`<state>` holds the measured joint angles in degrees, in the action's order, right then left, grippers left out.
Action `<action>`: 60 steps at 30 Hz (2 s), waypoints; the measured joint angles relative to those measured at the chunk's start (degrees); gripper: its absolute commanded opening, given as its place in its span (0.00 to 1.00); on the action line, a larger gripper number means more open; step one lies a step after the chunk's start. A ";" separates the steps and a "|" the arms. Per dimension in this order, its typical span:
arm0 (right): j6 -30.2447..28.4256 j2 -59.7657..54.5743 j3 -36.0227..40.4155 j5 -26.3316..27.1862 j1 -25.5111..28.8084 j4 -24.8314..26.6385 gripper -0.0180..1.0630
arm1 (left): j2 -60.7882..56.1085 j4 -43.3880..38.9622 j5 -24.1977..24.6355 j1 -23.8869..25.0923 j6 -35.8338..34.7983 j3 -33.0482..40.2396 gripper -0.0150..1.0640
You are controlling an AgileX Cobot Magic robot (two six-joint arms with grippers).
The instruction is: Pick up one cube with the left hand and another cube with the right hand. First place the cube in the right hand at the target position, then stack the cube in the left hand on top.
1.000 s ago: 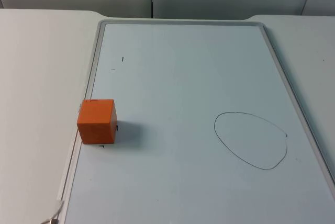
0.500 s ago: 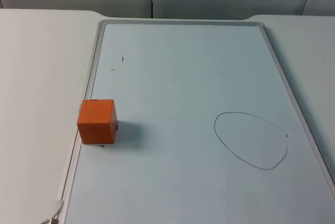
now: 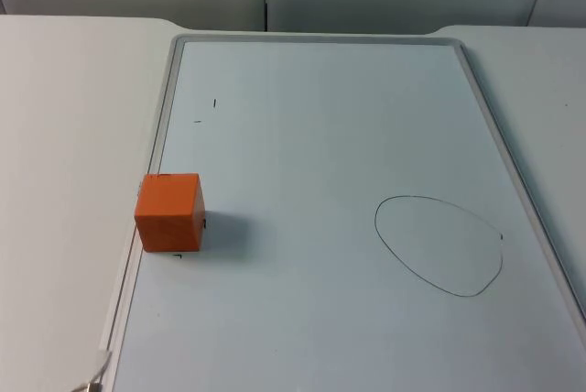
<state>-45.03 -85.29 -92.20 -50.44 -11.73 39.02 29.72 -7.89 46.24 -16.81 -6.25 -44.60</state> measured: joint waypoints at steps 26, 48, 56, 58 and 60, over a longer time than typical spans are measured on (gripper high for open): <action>-1.65 -42.96 -12.80 -2.78 -28.79 -17.90 0.88 | 0.00 1.78 0.13 0.00 0.00 0.00 0.01; -8.64 -51.40 -12.80 0.15 -31.59 -16.91 0.85 | 0.00 1.92 0.13 0.00 0.00 0.00 0.01; -9.15 -52.41 -12.80 1.51 -31.59 -16.64 0.61 | 0.00 1.92 0.13 0.00 0.00 0.00 0.01; -9.26 -52.41 -12.80 1.73 -31.59 -16.64 0.53 | 0.00 1.92 0.13 0.00 0.00 0.00 0.01; -9.26 -52.41 -12.80 2.38 -31.68 -16.64 0.50 | 0.00 1.92 0.13 0.00 0.00 0.00 0.01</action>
<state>-54.29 -137.70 -105.00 -48.07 -43.41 22.38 29.72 -5.97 46.36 -16.81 -6.25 -44.60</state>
